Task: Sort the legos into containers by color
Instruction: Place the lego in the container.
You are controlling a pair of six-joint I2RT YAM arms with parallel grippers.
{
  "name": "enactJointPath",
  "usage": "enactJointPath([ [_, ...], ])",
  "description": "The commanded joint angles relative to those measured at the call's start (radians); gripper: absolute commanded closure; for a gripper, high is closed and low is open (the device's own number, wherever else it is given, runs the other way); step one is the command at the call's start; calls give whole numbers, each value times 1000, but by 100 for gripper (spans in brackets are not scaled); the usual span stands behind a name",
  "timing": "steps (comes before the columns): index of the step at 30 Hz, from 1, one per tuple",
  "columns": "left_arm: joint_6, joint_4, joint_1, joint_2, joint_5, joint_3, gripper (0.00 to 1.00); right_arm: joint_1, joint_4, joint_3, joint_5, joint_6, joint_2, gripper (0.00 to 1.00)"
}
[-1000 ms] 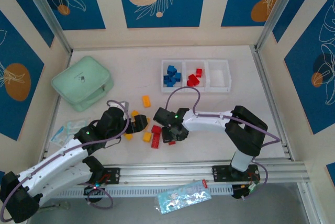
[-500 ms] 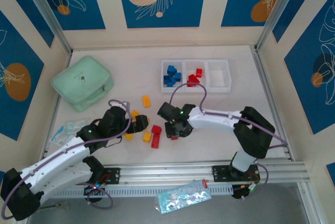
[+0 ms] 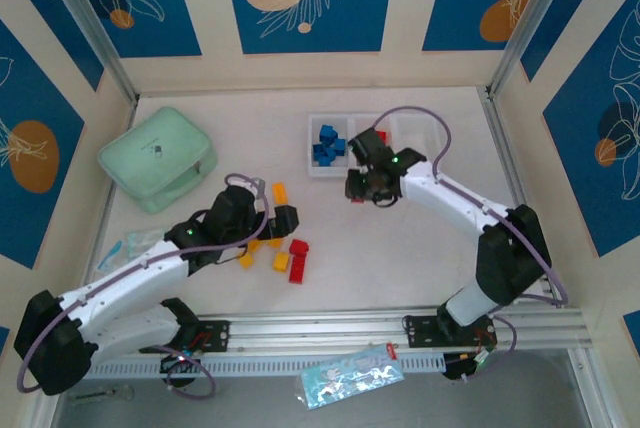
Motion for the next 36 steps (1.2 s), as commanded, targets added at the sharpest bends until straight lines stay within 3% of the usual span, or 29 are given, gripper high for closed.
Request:
enactJointPath([
  [1, 31, 68, 5, 31, 24, 56, 1, -76, 22, 84, 15, -85, 85, 69],
  [16, 49, 135, 18, 175, 50, 144, 1, -247, -23, 542, 13, -190, 538, 66],
  [20, 44, 141, 22, 188, 61, 150, 1, -256, -56, 625, 25, -204, 593, 56],
  [23, 43, 138, 24, 188, 64, 152, 1, -255, -71, 643, 18, -207, 586, 49],
  [27, 43, 139, 25, 179, 61, 146, 1, -228, -63, 600, 19, -210, 516, 46],
  [36, 33, 121, 28, 125, 60, 106, 1, -132, -20, 315, -4, -152, 253, 42],
])
